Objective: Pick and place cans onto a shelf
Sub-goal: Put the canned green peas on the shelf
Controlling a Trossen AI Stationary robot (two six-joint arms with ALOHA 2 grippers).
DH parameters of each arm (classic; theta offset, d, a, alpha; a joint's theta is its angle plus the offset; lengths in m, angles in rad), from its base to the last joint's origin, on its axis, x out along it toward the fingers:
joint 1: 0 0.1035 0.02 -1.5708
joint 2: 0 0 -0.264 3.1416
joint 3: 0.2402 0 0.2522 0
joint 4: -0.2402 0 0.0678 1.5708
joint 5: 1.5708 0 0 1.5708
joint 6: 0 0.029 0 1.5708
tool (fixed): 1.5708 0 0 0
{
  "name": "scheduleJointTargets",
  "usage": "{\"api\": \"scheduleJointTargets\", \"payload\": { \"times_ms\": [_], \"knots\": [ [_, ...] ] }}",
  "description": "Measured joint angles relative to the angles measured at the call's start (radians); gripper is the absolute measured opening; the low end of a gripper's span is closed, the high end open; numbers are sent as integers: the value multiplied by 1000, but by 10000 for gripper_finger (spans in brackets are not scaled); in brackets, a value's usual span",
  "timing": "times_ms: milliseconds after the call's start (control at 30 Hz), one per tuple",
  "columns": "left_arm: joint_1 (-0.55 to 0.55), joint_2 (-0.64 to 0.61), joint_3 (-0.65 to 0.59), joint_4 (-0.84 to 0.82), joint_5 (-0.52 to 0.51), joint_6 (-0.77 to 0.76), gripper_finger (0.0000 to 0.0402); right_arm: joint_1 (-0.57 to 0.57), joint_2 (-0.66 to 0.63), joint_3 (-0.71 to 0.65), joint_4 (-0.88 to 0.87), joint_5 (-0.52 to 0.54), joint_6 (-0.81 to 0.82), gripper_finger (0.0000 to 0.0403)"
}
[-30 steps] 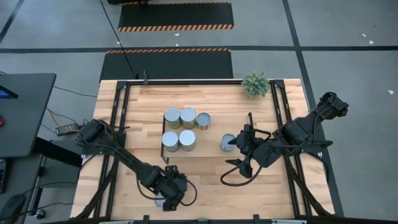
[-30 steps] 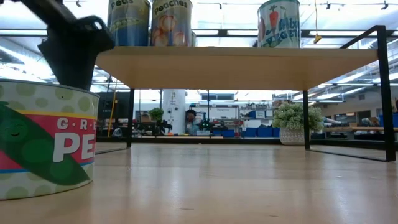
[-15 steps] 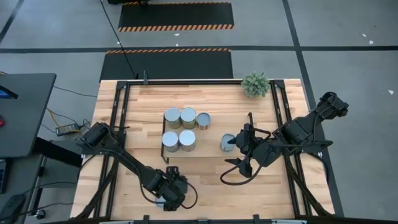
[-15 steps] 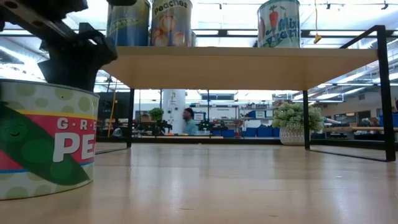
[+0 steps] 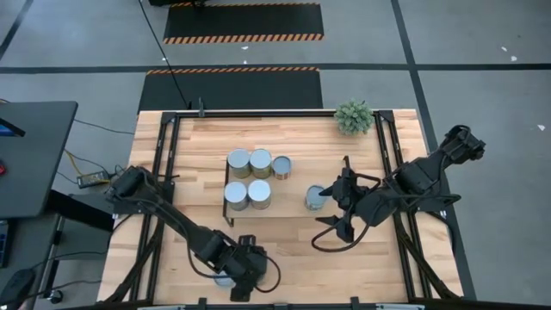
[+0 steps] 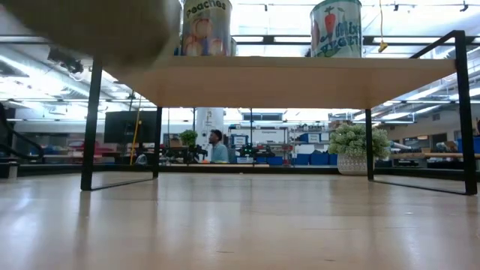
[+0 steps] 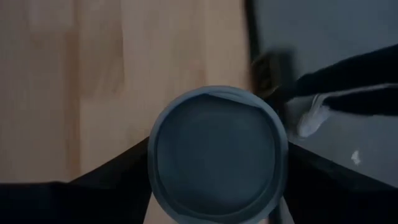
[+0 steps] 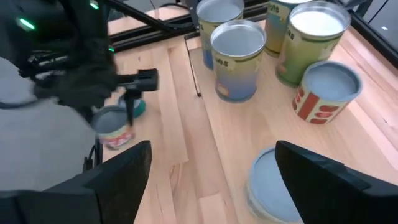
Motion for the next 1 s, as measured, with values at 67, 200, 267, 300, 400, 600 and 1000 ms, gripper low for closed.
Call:
{"api": "scheduleJointTargets", "payload": {
  "times_ms": [67, 200, 267, 300, 400, 600, 1000],
  "knots": [
    [13, 0, 82, -39, -1, 34, 296, -7, -17, 0, -13, 0, 0, 349],
    [59, 0, 245, -158, -5, 135, 296, -26, -55, 0, -23, 3, 0, 349],
    [93, -1, 316, -225, -7, 185, 292, -37, -69, 0, -22, 3, 0, 349],
    [112, -1, 348, -250, -7, 211, 292, -42, -74, 0, -22, 3, -1, 349],
    [178, -2, 421, -290, -8, 264, 292, -51, -86, 0, -23, 3, -13, 349],
    [284, 3, 499, -298, -10, 333, 292, -52, -83, 0, -24, 3, -16, 349],
    [410, 50, 615, -488, 0, 438, 292, -71, -84, 0, -23, 22, -56, 349]
  ]
}}
